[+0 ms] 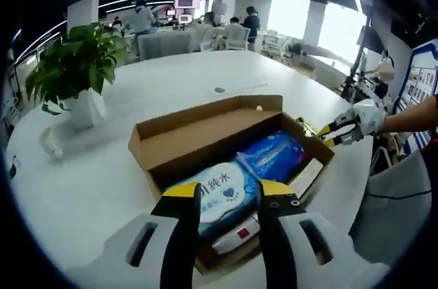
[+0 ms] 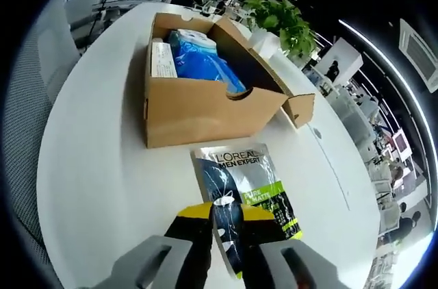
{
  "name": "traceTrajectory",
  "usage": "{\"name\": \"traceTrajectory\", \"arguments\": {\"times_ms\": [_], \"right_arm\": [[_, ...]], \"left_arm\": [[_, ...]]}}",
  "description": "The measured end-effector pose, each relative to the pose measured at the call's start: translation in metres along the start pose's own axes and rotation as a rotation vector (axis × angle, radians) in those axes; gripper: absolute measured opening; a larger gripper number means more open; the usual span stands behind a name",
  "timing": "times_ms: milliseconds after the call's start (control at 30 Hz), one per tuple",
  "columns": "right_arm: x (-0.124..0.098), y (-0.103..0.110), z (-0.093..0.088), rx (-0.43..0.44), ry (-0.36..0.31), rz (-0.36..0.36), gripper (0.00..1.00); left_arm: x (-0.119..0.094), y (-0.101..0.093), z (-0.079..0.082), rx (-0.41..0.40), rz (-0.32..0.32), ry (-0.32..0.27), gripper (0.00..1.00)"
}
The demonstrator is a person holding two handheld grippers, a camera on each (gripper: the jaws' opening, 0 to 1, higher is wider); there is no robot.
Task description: Operate the shoe box by opening the lid, removing the specified soft item, and placing it in the target area until the item is outside and the box remains undamaged.
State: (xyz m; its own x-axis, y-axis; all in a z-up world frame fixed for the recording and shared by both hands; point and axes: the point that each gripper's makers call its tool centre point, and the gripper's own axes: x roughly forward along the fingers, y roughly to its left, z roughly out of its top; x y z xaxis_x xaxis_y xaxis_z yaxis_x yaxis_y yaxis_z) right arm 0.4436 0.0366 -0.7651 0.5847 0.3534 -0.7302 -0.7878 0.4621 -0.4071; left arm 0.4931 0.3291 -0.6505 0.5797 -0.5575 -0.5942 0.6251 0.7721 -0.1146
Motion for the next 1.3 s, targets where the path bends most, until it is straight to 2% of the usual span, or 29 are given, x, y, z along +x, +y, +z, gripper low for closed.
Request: {"name": "traceTrajectory", "arguments": {"times_ms": [300,400,700,1000,1133,1200,1300], "right_arm": [[-0.012,-0.002,0.017,0.034,-0.035,0.026,0.25],[-0.016,-0.004,0.02,0.046,-0.033,0.036,0.33],[-0.028,-0.011,0.029,0.107,-0.021,0.083,0.45],[-0.036,-0.012,0.044,0.115,-0.028,0.125,0.61],[-0.04,-0.014,0.057,0.139,-0.054,0.143,0.66],[-0.043,-0.016,0.072,0.217,-0.11,0.163,0.68],[-0.045,-0.021,0.084,0.266,-0.149,0.169,0.7]], "left_arm": [[0.005,-0.003,-0.001,0.059,-0.031,0.033,0.37],[0.007,-0.004,-0.003,0.094,-0.039,0.049,0.39],[0.011,-0.001,-0.006,0.165,-0.051,0.094,0.43],[0.015,0.003,-0.01,0.249,-0.065,0.15,0.49],[0.017,0.004,-0.012,0.294,-0.08,0.178,0.52],[0.018,0.004,-0.013,0.311,-0.089,0.188,0.53],[0.02,0.006,-0.013,0.327,-0.091,0.203,0.54]]}}
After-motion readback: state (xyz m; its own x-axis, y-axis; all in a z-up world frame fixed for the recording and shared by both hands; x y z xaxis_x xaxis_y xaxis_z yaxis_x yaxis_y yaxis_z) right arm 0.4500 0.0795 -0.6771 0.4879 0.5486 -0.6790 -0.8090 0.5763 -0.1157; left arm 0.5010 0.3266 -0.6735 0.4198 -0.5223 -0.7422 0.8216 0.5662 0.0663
